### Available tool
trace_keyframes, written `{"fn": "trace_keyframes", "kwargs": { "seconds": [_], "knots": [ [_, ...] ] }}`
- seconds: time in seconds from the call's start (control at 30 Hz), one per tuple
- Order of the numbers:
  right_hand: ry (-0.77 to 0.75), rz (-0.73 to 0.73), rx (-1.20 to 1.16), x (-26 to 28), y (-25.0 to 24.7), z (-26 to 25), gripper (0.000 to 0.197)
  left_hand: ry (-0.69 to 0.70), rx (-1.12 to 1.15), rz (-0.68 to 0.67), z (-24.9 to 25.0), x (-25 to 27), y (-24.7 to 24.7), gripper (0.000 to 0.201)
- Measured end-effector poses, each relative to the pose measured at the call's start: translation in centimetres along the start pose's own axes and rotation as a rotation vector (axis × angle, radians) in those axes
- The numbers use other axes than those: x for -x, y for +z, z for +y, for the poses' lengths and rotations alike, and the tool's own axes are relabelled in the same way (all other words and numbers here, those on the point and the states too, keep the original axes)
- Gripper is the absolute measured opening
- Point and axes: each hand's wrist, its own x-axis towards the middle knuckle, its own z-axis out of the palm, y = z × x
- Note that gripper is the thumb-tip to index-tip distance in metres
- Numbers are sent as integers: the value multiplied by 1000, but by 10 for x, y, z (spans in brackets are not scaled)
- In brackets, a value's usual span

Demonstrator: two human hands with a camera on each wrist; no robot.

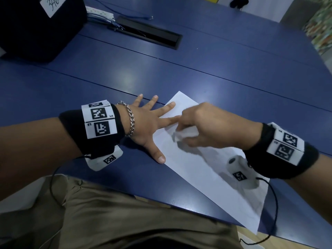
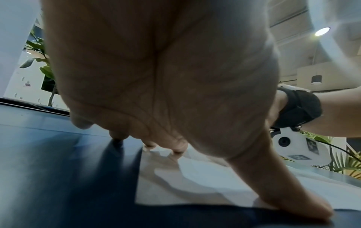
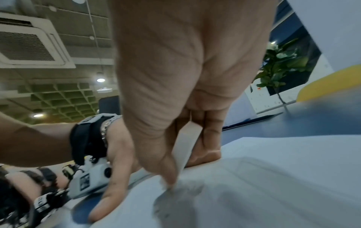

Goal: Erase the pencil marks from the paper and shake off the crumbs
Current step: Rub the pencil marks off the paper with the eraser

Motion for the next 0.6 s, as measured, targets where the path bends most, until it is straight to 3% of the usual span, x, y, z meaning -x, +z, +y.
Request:
{"fn": "trace_keyframes", "kwargs": {
  "seconds": [0.1,0.23,0.43,0.6],
  "knots": [
    [-17,25,9,5,4,-4,26,-7,-2,-7,1,0,0,139],
    [-77,-161,-50,15,7,-17,27,-8,22,-13,1,0,-1,139],
    [25,55,-1,6,6,-1,24,-6,0,-19,0,-1,0,140],
    [-68,-133,-97,32,17,-21,29,-9,12,-35,2,0,-2,139]
  ]
}}
